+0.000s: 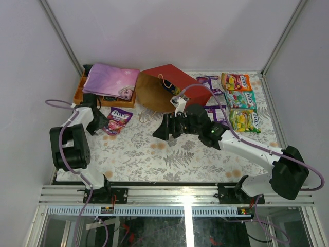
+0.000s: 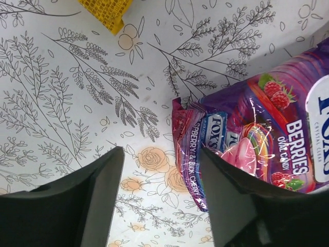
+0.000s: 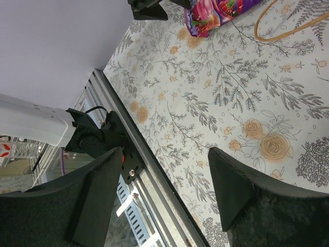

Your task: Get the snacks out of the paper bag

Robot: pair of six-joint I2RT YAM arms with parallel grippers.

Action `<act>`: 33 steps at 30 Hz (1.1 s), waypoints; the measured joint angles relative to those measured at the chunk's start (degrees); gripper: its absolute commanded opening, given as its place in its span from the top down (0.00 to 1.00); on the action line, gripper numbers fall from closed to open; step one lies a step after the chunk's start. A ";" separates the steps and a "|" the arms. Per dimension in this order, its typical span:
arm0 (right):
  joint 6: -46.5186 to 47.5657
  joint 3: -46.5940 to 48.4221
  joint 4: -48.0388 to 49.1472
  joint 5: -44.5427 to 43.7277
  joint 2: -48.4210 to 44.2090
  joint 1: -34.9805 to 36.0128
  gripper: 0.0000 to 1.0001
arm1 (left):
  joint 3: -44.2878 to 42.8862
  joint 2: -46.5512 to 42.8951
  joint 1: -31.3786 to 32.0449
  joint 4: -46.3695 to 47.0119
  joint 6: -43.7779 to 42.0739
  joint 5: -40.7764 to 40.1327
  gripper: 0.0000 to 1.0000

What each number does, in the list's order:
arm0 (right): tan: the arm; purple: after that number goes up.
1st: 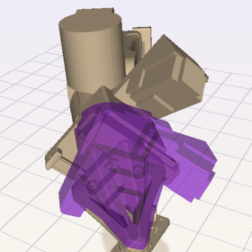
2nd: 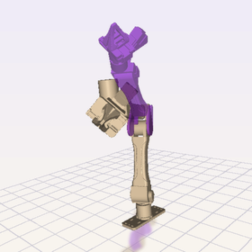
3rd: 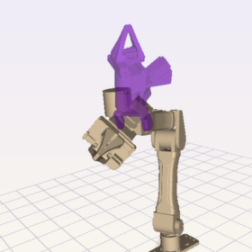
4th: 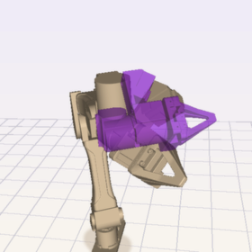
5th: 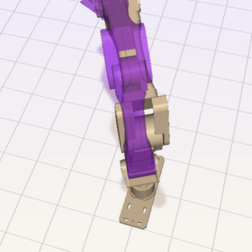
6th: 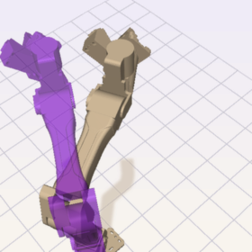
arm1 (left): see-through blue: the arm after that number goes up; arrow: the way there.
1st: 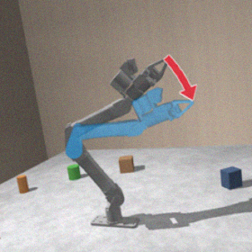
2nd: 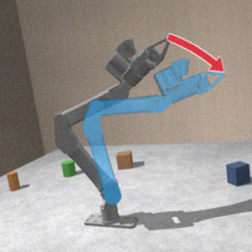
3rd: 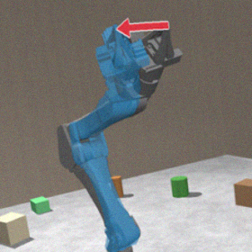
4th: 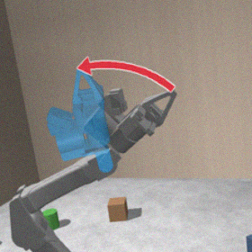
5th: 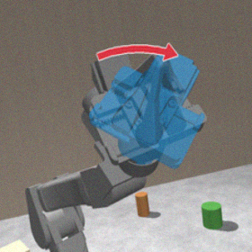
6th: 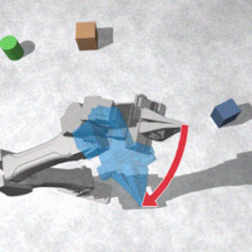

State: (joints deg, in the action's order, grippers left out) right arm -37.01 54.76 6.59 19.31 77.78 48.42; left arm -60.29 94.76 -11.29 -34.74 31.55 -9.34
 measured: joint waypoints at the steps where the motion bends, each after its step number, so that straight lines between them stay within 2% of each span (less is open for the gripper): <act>1: 0.07 0.00 0.28 0.22 0.00 0.00 0.26 | 0.00 0.22 0.00 0.04 0.02 -0.13 0.51; 11: 0.55 -0.63 0.68 1.09 0.00 0.00 0.27 | -3.06 7.23 0.00 0.13 0.31 1.40 1.00; 17: 0.55 -0.94 1.29 1.22 0.33 0.00 0.28 | -3.19 7.10 0.44 0.26 0.33 2.23 1.00; 20: 0.33 -1.09 2.62 1.29 1.66 0.00 0.29 | -0.04 4.09 1.86 1.16 0.85 3.45 1.00; 23: -1.07 -2.08 5.25 1.38 4.04 0.09 0.37 | 6.40 -2.67 4.55 1.86 2.80 6.99 1.00; 29: -7.82 -4.96 12.90 1.11 11.23 2.71 0.39 | 18.34 -15.17 7.89 3.23 8.63 13.29 1.00; 33: -13.60 -5.73 20.02 0.87 18.82 3.82 0.46 | 23.39 -22.36 8.39 3.45 11.41 15.76 1.00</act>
State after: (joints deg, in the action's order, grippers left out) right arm -50.61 49.04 26.61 20.18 96.60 52.25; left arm -36.91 72.40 -2.90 -31.29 42.96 6.42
